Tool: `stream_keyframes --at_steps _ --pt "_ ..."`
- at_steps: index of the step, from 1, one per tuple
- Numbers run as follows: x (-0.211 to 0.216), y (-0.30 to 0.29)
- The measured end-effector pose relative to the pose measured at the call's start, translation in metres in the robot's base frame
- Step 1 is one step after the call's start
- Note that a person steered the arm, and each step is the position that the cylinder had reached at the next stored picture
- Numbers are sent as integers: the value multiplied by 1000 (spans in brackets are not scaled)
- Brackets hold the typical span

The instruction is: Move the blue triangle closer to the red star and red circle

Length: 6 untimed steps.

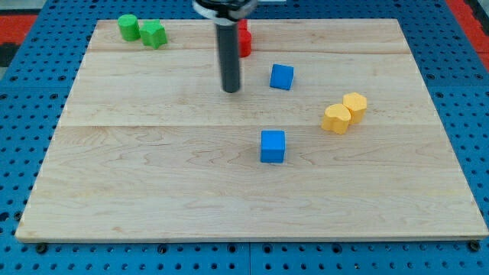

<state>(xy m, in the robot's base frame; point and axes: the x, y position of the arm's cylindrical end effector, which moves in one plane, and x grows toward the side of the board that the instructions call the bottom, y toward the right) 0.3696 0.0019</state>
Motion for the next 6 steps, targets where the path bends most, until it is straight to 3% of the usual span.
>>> stream_keyframes --at_steps 1,2,3,5,6 --pt "0 87" --pt "-8 98" --pt "-26 81" --pt "-4 -26" --pt "-16 -16"
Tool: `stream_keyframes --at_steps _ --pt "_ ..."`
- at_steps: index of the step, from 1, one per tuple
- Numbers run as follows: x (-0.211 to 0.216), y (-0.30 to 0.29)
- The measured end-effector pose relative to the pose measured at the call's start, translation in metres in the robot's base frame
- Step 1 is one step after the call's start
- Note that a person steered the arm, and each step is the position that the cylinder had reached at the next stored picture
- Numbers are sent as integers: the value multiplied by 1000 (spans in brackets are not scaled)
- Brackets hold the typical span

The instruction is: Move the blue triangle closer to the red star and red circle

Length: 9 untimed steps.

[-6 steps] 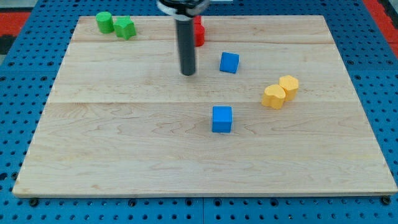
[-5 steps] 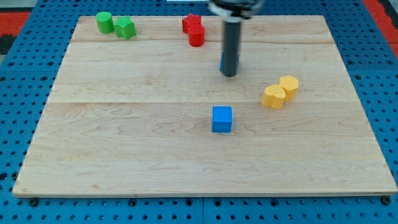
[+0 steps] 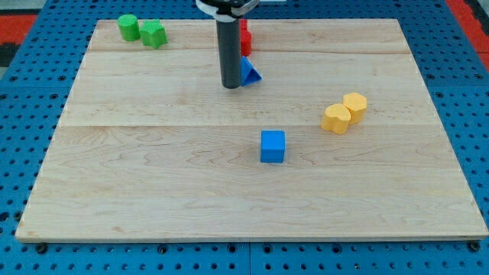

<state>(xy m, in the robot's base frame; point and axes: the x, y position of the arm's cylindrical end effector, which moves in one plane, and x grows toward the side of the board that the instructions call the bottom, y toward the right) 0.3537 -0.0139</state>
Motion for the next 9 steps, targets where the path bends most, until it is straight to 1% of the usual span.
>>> stream_keyframes --at_steps 1,2,3,4,5,6,7,8,9 --pt "11 38" --pt "7 56" --pt "-25 46" --pt "-28 17" --pt "-28 9" --pt "-22 8" --pt "9 -24" --pt "-27 -18" --pt "-36 -18"
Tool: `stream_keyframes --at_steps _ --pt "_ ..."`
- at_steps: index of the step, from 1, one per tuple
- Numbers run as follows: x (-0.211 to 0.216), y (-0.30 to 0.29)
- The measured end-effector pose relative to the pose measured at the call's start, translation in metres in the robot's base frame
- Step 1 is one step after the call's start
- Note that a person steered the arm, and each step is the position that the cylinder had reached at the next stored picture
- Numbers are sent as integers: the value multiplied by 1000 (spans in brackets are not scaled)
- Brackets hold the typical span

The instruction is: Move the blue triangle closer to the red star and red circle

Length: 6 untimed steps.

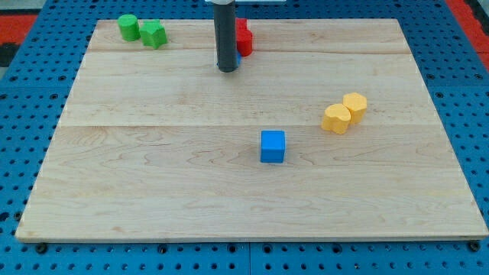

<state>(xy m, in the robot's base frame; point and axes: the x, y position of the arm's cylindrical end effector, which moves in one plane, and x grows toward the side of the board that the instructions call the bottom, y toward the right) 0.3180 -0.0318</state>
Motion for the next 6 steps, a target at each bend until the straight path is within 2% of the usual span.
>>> stream_keyframes --at_steps 3,5,6 --pt "-12 -8" --pt "-37 11" --pt "-14 25"
